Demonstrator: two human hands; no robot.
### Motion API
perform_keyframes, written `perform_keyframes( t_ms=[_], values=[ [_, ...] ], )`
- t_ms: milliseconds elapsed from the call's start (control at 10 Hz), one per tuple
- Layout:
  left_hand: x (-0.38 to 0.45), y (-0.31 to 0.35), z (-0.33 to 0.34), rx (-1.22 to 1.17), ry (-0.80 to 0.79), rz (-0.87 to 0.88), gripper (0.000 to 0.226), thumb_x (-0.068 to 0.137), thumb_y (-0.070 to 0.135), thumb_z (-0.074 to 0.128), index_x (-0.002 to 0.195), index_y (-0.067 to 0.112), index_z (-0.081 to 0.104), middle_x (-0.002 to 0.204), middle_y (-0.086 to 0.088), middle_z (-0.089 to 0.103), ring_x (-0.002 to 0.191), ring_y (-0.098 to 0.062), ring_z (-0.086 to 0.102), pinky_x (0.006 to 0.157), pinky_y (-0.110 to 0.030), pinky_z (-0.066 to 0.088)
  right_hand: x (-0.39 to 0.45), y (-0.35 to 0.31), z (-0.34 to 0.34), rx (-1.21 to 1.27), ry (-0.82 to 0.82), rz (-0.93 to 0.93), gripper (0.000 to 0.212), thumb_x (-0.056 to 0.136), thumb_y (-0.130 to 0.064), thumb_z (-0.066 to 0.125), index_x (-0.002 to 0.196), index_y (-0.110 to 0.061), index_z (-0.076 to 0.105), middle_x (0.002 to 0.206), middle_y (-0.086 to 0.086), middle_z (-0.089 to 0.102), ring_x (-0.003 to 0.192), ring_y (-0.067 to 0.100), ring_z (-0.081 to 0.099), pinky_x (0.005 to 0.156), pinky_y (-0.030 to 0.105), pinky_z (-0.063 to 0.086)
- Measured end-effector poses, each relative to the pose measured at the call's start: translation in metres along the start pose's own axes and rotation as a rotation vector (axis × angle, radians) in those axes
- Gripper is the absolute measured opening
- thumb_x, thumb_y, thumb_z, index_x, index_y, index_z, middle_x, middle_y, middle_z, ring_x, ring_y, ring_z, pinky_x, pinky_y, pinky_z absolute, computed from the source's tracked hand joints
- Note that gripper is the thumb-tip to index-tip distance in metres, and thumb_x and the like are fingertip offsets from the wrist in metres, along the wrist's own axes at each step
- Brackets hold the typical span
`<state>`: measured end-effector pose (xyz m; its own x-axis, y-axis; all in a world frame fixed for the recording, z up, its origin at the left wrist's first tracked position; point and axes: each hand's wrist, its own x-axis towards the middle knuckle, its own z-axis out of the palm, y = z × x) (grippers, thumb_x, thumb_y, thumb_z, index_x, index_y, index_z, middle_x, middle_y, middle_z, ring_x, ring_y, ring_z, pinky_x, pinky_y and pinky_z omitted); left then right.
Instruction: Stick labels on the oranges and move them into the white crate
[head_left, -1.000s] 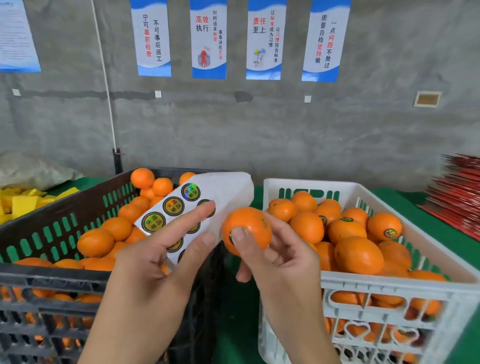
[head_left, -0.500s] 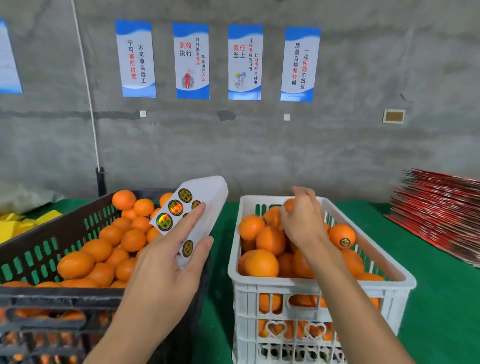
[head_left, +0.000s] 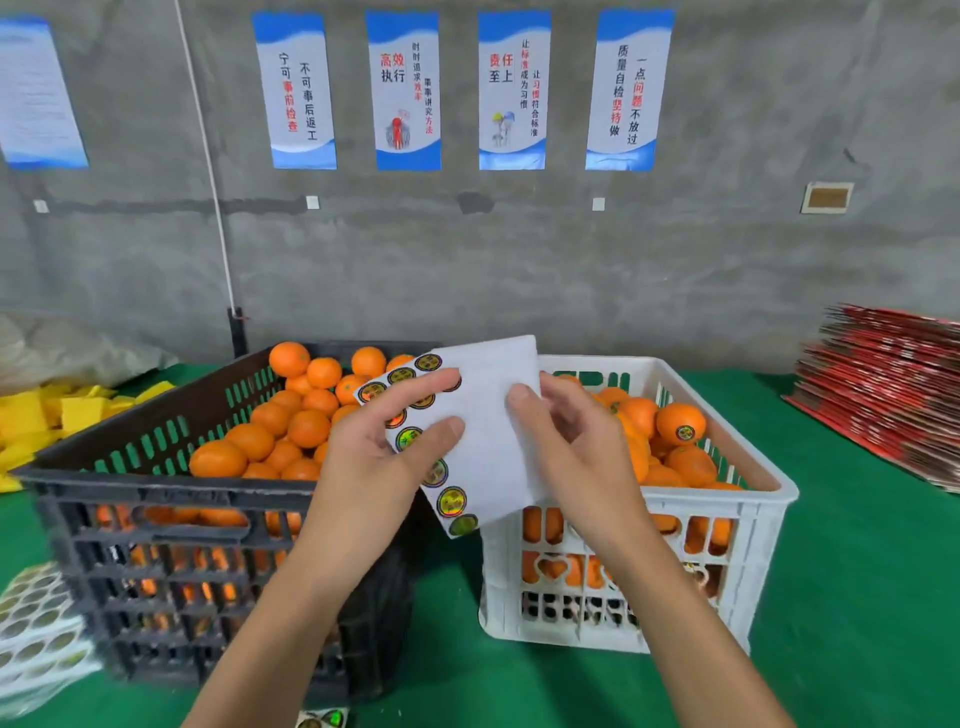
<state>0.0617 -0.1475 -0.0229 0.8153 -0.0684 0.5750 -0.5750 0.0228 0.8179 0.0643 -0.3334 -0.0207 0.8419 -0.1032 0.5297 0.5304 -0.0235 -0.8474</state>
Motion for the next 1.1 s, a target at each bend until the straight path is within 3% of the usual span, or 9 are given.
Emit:
perform_keyframes(
  t_ms=[100, 300, 500, 600, 700, 800, 900, 1000, 1100],
  values=[
    [-0.019, -0.004, -0.006, -0.019, -0.083, -0.034, 0.044, 0.094, 0.006, 0.073, 0.124, 0.039, 0.073, 0.13, 0.014, 0.07, 0.115, -0.012, 0.07, 0.083, -0.022, 0.059, -0.034, 0.005, -0.005, 0.151, 0.013, 0.066, 0.024, 0.098, -0.03, 0.067, 0.118, -0.017, 0.071, 0.102, 0.004, 0.078, 0.092, 0.02, 0.075, 0.067, 0.025, 0.059],
    [-0.063, -0.034, -0.014, -0.037, -0.177, -0.169, 0.065, 0.094, -0.002, 0.07, 0.136, 0.046, 0.062, 0.133, 0.017, 0.068, 0.119, -0.009, 0.067, 0.086, -0.02, 0.058, -0.078, 0.035, -0.007, 0.196, 0.031, 0.201, 0.02, 0.098, -0.021, 0.066, 0.117, -0.022, 0.072, 0.108, 0.005, 0.078, 0.098, 0.026, 0.075, 0.076, 0.038, 0.063],
    [-0.096, -0.071, 0.004, -0.081, -0.057, -0.139, 0.053, 0.094, 0.009, 0.074, 0.139, 0.036, 0.062, 0.133, 0.006, 0.07, 0.116, -0.021, 0.071, 0.086, -0.036, 0.063, -0.094, 0.063, -0.019, 0.108, 0.001, 0.194, 0.024, 0.098, -0.017, 0.068, 0.121, -0.024, 0.07, 0.11, 0.001, 0.077, 0.098, 0.021, 0.075, 0.072, 0.03, 0.06],
    [-0.104, -0.085, 0.01, -0.011, 0.0, -0.194, 0.041, 0.095, 0.022, 0.075, 0.132, 0.038, 0.067, 0.128, 0.003, 0.072, 0.113, -0.024, 0.072, 0.087, -0.046, 0.063, -0.099, 0.071, -0.035, 0.027, -0.162, 0.281, 0.032, 0.097, -0.016, 0.071, 0.126, -0.028, 0.065, 0.114, -0.003, 0.076, 0.102, 0.019, 0.074, 0.079, 0.035, 0.063],
    [-0.113, -0.1, 0.006, 0.044, -0.096, -0.28, 0.042, 0.097, 0.021, 0.073, 0.13, 0.045, 0.066, 0.123, 0.008, 0.074, 0.107, -0.02, 0.074, 0.083, -0.038, 0.063, -0.101, 0.08, -0.046, -0.094, -0.263, 0.391, 0.037, 0.094, -0.015, 0.074, 0.127, -0.025, 0.062, 0.114, -0.004, 0.077, 0.1, 0.016, 0.075, 0.082, 0.035, 0.063],
    [-0.12, -0.114, 0.0, 0.077, -0.208, -0.386, 0.051, 0.096, 0.012, 0.073, 0.131, 0.049, 0.064, 0.123, 0.011, 0.074, 0.106, -0.016, 0.074, 0.083, -0.032, 0.064, -0.103, 0.095, -0.048, -0.206, -0.182, 0.511, 0.024, 0.094, -0.029, 0.073, 0.115, -0.02, 0.064, 0.102, -0.001, 0.079, 0.088, 0.016, 0.077, 0.073, 0.029, 0.062],
    [-0.126, -0.13, -0.001, 0.149, -0.308, -0.446, 0.059, 0.094, 0.008, 0.074, 0.131, 0.053, 0.061, 0.12, 0.015, 0.074, 0.107, -0.012, 0.073, 0.085, -0.029, 0.062, -0.109, 0.121, -0.047, -0.367, -0.137, 0.574, 0.026, 0.098, -0.034, 0.065, 0.093, -0.009, 0.059, 0.085, 0.007, 0.073, 0.073, 0.022, 0.068, 0.06, 0.026, 0.05],
    [-0.131, -0.146, 0.0, 0.249, -0.344, -0.492, 0.07, 0.092, 0.009, 0.076, 0.144, 0.046, 0.049, 0.132, 0.013, 0.068, 0.115, -0.008, 0.068, 0.096, -0.023, 0.057, -0.115, 0.147, -0.05, -0.59, -0.242, 0.559, 0.029, 0.1, -0.032, 0.059, 0.09, -0.006, 0.05, 0.072, 0.006, 0.049, 0.06, 0.019, 0.043, 0.06, 0.032, 0.035],
    [-0.144, -0.156, 0.006, 0.556, -0.38, -0.443, 0.079, 0.093, 0.024, 0.075, 0.156, 0.04, 0.031, 0.157, 0.021, 0.029, 0.136, 0.004, 0.037, 0.107, 0.001, 0.026, -0.13, 0.159, -0.051, -0.911, -0.353, 0.559, 0.021, 0.102, -0.034, 0.052, 0.114, -0.017, 0.053, 0.081, -0.003, 0.059, 0.067, 0.016, 0.055, 0.061, 0.033, 0.042]
  ],
)
